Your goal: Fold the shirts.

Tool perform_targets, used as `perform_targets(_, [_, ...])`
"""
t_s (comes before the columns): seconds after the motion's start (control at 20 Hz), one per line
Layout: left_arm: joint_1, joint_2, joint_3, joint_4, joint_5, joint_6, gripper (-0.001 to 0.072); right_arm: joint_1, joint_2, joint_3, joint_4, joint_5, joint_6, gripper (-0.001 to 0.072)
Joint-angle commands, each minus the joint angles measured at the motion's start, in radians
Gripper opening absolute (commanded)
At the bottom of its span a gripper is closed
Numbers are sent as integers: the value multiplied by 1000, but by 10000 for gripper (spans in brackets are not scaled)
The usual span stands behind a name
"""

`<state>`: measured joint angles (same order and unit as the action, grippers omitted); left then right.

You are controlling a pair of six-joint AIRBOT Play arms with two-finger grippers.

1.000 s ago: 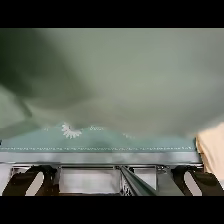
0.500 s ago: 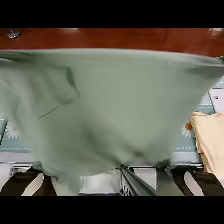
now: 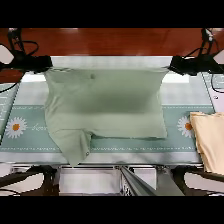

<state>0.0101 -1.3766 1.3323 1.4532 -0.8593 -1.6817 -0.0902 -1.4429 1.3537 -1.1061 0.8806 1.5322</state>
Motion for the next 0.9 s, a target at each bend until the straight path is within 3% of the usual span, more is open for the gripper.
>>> perform_targets(0.0, [0, -107, -8, -24, 109, -89, 21, -26, -236, 195, 36, 61, 19, 27])
perform_targets(0.05, [0, -107, -8, -26, 66, -87, 22, -41, -264, 235, 37, 150, 2, 27])
perform_targets(0.15, [0, -103, -9, -40, -93, 66, 22, -64, -270, 246, 29, 309, -64, 27])
perform_targets(0.25, [0, -105, -56, -40, -178, 150, 22, -62, -270, 225, 6, 433, -127, 28])
perform_targets(0.5, [10, -139, -177, -45, -178, 133, 23, -19, -270, 54, -9, 299, -107, 28])
perform_targets(0.55, [10, -141, -175, -45, -200, 133, 90, -19, -270, 52, -5, 293, -79, 106])
perform_targets(0.6, [14, -141, -158, -38, -248, 134, 448, -26, -267, 63, 22, 320, -69, 467])
perform_targets(0.65, [26, -141, -126, -32, -316, 143, 692, -41, -265, 100, 37, 393, -87, 614])
perform_targets(0.75, [86, -124, -55, -32, -484, 171, 695, -98, -222, 180, -9, 570, -89, 614])
perform_targets(0.85, [174, -40, -109, -55, -549, 185, 696, -175, -100, 123, -100, 590, -76, 614])
